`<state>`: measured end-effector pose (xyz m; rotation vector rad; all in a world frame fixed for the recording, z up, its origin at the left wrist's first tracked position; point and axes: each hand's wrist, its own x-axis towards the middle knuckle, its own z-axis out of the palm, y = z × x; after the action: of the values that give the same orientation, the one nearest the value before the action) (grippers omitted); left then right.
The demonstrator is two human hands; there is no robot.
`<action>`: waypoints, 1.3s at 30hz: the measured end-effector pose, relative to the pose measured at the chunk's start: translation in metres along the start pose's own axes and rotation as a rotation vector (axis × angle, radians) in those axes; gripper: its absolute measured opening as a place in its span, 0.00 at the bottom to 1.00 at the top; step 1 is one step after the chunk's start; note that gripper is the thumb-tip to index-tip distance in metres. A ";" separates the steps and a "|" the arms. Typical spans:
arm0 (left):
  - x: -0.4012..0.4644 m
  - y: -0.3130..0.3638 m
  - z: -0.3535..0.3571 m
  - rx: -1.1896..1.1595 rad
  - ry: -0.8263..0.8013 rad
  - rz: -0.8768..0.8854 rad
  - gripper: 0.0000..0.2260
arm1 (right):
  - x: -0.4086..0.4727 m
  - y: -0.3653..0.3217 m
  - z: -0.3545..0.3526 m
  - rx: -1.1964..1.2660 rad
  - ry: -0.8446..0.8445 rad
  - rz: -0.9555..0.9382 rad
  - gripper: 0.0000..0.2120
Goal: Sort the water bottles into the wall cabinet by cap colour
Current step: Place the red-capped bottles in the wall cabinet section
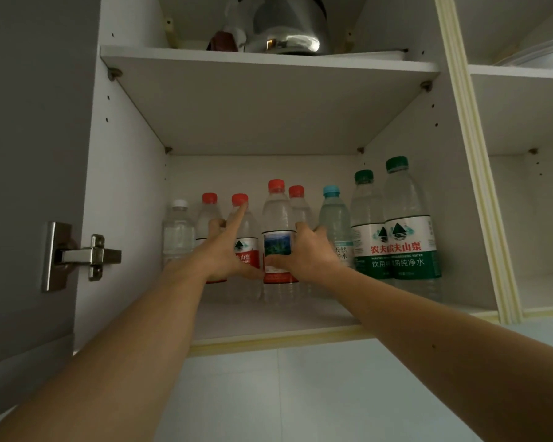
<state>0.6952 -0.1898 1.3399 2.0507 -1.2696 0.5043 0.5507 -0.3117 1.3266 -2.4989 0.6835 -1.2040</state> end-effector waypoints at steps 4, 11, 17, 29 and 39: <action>-0.001 -0.004 0.002 0.096 -0.022 -0.017 0.63 | 0.002 -0.003 -0.001 0.045 -0.038 -0.017 0.22; 0.002 -0.003 0.003 0.202 0.017 -0.036 0.62 | 0.016 -0.021 0.004 -0.037 -0.078 -0.069 0.14; 0.001 -0.007 0.007 0.382 0.036 -0.043 0.65 | 0.026 -0.019 0.015 -0.159 -0.025 -0.129 0.13; 0.002 -0.007 0.005 0.644 0.051 -0.016 0.65 | 0.043 -0.004 0.005 -0.828 -0.005 -0.433 0.74; 0.016 -0.019 -0.005 0.884 0.045 0.061 0.67 | 0.044 0.006 0.016 -0.820 0.029 -0.485 0.73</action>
<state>0.7195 -0.1903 1.3475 2.6683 -1.1929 1.3107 0.5853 -0.3398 1.3432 -3.4908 0.6986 -1.2863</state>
